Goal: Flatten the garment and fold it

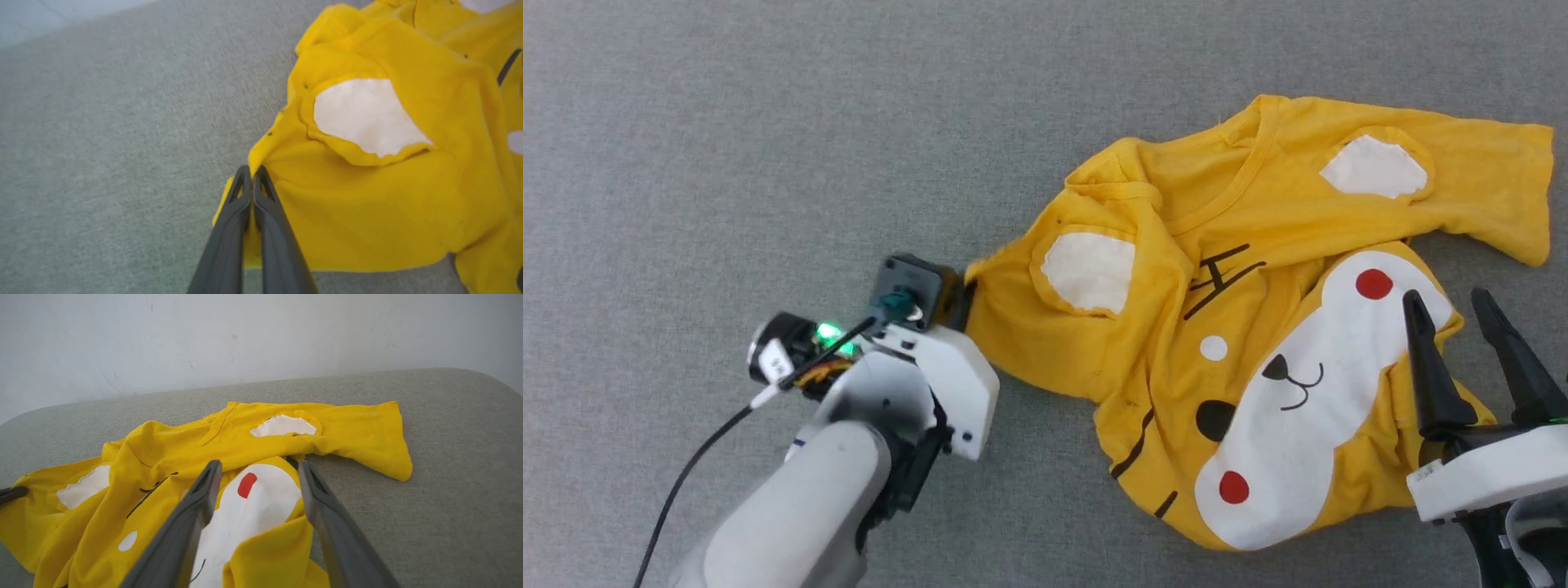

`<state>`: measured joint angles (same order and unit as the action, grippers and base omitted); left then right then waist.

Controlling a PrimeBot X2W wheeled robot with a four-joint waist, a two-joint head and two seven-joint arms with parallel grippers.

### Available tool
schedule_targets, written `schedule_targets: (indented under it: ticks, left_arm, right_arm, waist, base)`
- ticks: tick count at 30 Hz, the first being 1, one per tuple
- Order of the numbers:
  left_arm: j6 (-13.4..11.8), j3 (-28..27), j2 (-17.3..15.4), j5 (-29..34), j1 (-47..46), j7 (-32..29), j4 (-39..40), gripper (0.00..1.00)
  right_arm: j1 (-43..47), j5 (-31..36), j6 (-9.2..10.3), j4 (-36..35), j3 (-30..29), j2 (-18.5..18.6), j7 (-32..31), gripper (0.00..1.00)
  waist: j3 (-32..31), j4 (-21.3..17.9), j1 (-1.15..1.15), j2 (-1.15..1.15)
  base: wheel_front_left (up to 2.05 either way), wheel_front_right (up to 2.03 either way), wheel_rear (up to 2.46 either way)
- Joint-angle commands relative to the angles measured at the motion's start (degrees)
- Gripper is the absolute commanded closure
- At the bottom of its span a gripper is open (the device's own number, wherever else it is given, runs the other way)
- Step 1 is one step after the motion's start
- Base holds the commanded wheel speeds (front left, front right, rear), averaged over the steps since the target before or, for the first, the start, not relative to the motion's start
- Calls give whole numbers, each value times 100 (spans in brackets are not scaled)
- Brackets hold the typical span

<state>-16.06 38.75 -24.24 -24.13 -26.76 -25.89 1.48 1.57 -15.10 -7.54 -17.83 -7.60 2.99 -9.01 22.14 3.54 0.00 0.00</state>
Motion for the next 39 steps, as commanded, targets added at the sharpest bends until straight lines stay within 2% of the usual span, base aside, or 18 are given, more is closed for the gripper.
schedule_targets:
  ticks: [1, 4, 7, 15, 16, 17, 18, 19, 24, 28, 30, 34, 39]
  left_arm:
    - [-191, -191, 85, 170, -67, 503, 160, 100]
    - [-360, -415, 203, 309, -218, 1161, 253, 100]
    - [-407, -529, 212, 356, -300, 1465, 135, 100]
    - [-441, -714, 277, 85, -206, 1587, -618, 100]
    - [-459, -753, 285, 73, -199, 1677, -757, 87]
    - [-505, -824, 312, 62, -200, 1824, -883, 61]
    - [-540, -876, 343, 53, -199, 1963, -1007, 9]
    - [-558, -915, 380, 39, -195, 2095, -1119, 0]
    - [-564, -1074, 553, -12, -262, 2775, -1377, 0]
    - [-533, -1088, 556, -37, -307, 2861, -1320, 0]
    - [-524, -1052, 509, -52, -307, 2689, -1274, 0]
    - [-581, -885, 329, -84, -233, 1830, -1148, 0]
    - [-800, -839, 93, -85, -137, 1052, -752, 0]
  right_arm:
    - [-9, -27, 5, -21, -14, -12, 29, 0]
    - [-5, -24, 5, -25, -33, -12, 35, 0]
    - [-13, -24, 5, -19, -17, -12, 30, 0]
    - [-41, -22, 5, -17, 22, -12, 29, 0]
    - [-41, -21, 5, -19, 19, -12, 28, 0]
    - [-41, -21, 5, -22, 16, -12, 26, 0]
    - [-41, -21, 5, -24, 12, -12, 24, 0]
    - [-38, -20, 5, -26, 8, -12, 22, 0]
    - [-27, -4, 5, -59, -28, -12, -2, 0]
    - [-21, 20, 5, -90, -46, -12, -35, 0]
    - [-17, 25, 5, -104, -33, -12, -48, 0]
    - [-3, 24, 5, -127, -7, -12, -67, 0]
    - [15, 7, 5, -146, 5, -12, -78, 0]
  waist:
    - [10, 7, 0, 0]
    - [25, 18, 0, 0]
    - [31, 5, 0, 0]
    - [70, -58, 0, 0]
    - [79, -64, 0, 0]
    - [88, -67, 0, 0]
    - [93, -68, 0, 0]
    - [96, -69, 0, 0]
    - [96, -32, 0, 0]
    - [76, 22, 0, 0]
    - [74, 42, 0, 0]
    - [89, 56, 0, 0]
    - [151, 36, 0, 0]
  base:
    - [0, 0, 0]
    - [0, 0, 0]
    - [0, 0, 0]
    - [0, 0, 0]
    - [0, 0, 0]
    - [0, 0, 0]
    - [0, 0, 0]
    - [0, 0, 0]
    - [0, 0, 0]
    - [0, 0, 0]
    - [0, 0, 0]
    - [0, 0, 0]
    - [0, 0, 0]
